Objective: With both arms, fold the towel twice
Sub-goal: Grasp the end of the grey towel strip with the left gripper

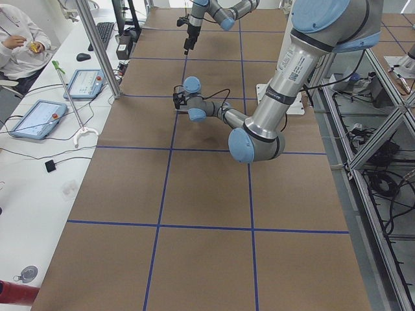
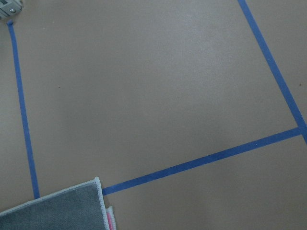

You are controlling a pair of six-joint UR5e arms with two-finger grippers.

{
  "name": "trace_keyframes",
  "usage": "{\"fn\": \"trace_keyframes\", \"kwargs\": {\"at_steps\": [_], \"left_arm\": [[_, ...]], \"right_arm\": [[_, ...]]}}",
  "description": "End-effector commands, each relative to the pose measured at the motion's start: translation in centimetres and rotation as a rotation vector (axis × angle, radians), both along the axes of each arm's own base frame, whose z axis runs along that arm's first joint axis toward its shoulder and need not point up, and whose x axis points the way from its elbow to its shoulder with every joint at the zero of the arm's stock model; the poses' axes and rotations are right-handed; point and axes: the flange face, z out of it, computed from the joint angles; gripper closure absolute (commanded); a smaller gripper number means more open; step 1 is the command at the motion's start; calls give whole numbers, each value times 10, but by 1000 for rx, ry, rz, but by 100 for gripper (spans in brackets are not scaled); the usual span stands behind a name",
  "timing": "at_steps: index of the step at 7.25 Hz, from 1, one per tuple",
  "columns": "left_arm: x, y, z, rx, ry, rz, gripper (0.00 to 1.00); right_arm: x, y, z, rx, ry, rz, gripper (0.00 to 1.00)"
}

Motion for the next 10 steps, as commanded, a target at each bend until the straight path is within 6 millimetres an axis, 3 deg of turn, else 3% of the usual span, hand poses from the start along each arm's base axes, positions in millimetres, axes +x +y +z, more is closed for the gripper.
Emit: {"fn": "trace_keyframes", "kwargs": {"at_steps": [1,5,7,10], "left_arm": [[1,0,0,-3,0,2,37],[2,2,2,-6,-2,6,43],[3,2,2,-9,-3,7,58],[3,2,2,-8,-3,9,70]], "right_arm": [[-1,0,-1,2,0,0,1],[-1,0,-1,2,1,1,1],[-1,0,-1,2,1,1,1],[-1,1,-2,5,-1,1,1]]}}
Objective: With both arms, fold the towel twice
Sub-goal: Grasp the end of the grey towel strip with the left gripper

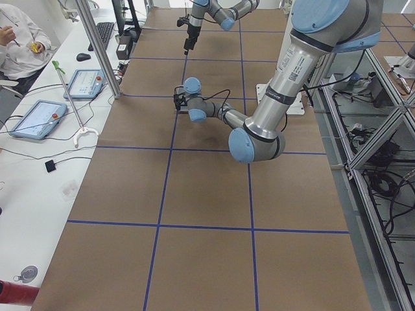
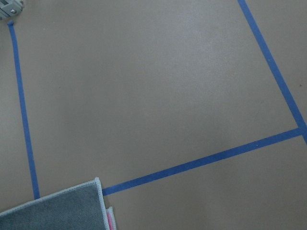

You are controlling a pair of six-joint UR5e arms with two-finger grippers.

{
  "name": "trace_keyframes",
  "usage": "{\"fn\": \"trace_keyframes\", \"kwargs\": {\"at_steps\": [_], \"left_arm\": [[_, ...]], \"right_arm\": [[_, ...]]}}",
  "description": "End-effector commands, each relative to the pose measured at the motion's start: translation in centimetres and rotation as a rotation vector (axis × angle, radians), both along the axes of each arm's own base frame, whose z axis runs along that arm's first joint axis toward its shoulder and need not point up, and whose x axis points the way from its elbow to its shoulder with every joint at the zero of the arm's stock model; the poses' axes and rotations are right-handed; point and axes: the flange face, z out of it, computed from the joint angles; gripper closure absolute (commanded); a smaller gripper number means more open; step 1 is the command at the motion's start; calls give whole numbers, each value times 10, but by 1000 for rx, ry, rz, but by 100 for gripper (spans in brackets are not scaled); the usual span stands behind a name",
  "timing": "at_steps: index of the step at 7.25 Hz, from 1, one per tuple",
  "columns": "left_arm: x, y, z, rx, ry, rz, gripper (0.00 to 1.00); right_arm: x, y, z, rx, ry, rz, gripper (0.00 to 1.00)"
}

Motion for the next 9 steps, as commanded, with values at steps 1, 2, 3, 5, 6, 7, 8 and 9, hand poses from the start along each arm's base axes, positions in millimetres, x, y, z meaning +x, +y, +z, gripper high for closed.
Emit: {"fn": "trace_keyframes", "kwargs": {"at_steps": [1,2,3,5,6,7,8,9], "left_arm": [[0,0,-1,-1,2,2,77],[0,0,-2,1,4,2,84],[-1,1,-4,-1,7,2,93],[-2,2,-13,-2,18,1,97],[-4,3,-19,-25,31,-9,97],[-4,6,-26,-17,41,-8,97],[3,21,-36,-4,58,13,97],[8,36,-47,9,77,31,97]], "right_arm": [[0,0,0,0,1,0,1],[1,0,0,0,1,1,1],[0,0,0,-1,0,0,1],[1,0,1,-2,-1,-1,1],[0,0,1,-2,-1,-2,1],[0,0,1,-3,-2,-3,1],[1,0,2,-4,-1,-2,1],[1,0,2,-4,-1,-2,1]]}}
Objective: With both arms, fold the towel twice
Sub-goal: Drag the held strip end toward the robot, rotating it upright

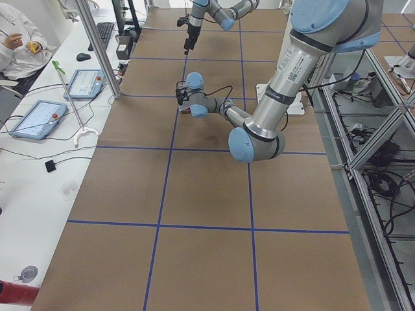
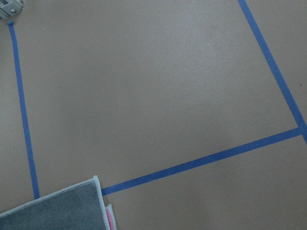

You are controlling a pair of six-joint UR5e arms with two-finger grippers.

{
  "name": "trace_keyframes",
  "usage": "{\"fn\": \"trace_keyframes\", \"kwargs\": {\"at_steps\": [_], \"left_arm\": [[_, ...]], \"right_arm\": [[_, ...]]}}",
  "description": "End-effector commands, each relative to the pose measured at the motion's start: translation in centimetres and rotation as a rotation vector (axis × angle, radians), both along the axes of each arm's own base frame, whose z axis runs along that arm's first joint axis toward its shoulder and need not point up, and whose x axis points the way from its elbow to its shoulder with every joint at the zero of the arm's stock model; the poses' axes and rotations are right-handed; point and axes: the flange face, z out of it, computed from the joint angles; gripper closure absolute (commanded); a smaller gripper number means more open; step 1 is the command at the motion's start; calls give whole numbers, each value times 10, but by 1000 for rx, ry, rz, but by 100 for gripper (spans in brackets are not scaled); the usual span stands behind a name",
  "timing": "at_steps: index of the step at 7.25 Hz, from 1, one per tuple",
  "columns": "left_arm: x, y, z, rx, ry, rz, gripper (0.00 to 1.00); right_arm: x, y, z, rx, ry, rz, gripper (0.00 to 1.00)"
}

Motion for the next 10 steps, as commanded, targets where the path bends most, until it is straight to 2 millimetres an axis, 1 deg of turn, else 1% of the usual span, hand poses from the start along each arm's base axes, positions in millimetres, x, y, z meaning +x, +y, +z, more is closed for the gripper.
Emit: {"fn": "trace_keyframes", "kwargs": {"at_steps": [1,2,3,4,5,6,7,8,9,10], "left_arm": [[14,34,-23,28,40,43,97],[23,54,-31,20,56,68,97],[28,67,-36,26,67,87,97],[37,79,-38,28,69,104,97],[53,98,-41,37,69,111,96],[61,108,-48,42,78,120,95],[66,113,-57,41,86,128,94],[73,123,-61,35,92,143,90],[79,130,-66,37,97,151,90],[89,141,-76,44,103,139,90]], "right_arm": [[0,0,0,-1,0,0,1],[0,0,0,0,-1,-1,1],[0,0,0,-1,-2,-2,1],[0,0,0,-1,-2,-2,1],[0,1,0,-2,-5,-6,1],[1,0,0,-1,-6,-4,1],[2,0,-2,1,-9,-3,1],[3,1,-4,6,-12,-1,1],[4,2,-5,6,-14,0,1],[4,2,-5,7,-13,-1,1]]}}
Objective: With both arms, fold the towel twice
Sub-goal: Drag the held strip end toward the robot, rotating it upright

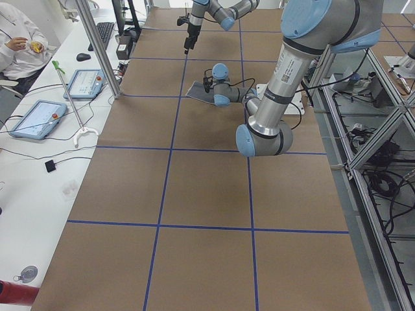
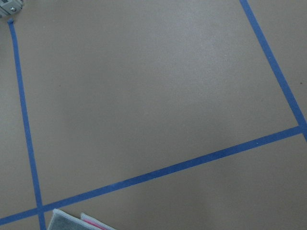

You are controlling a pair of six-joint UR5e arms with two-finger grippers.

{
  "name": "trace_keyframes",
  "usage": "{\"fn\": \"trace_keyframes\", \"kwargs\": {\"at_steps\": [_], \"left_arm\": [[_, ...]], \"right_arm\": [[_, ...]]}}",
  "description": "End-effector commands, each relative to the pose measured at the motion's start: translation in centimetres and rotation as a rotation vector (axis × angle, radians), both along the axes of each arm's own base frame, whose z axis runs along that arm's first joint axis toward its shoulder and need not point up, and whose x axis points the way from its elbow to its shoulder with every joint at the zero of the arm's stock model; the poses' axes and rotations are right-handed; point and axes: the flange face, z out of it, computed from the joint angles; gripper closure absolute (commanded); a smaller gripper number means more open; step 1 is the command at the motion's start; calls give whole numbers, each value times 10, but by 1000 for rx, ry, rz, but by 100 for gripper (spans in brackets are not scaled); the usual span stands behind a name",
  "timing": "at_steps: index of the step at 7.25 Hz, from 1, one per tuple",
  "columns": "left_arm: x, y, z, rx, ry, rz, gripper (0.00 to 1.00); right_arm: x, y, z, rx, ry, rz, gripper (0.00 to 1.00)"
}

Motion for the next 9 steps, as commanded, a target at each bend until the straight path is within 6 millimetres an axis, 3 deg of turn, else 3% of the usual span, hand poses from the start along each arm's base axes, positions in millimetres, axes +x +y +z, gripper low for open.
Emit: {"fn": "trace_keyframes", "kwargs": {"at_steps": [1,3,4,6,7,9], "left_arm": [[21,22,-17,-7,12,-1,90],[28,26,-35,-25,10,-5,90],[39,32,-41,-21,1,-28,85],[44,33,-46,-17,3,-36,9],[42,30,-47,-16,4,-40,1],[31,27,-57,-12,27,-36,1]], "right_arm": [[0,0,0,1,-1,0,1],[0,0,0,1,-1,0,1],[0,1,0,1,-1,-1,1],[0,1,0,1,-1,-3,1],[0,1,0,1,-1,-3,1],[0,1,0,1,-1,-3,1]]}}
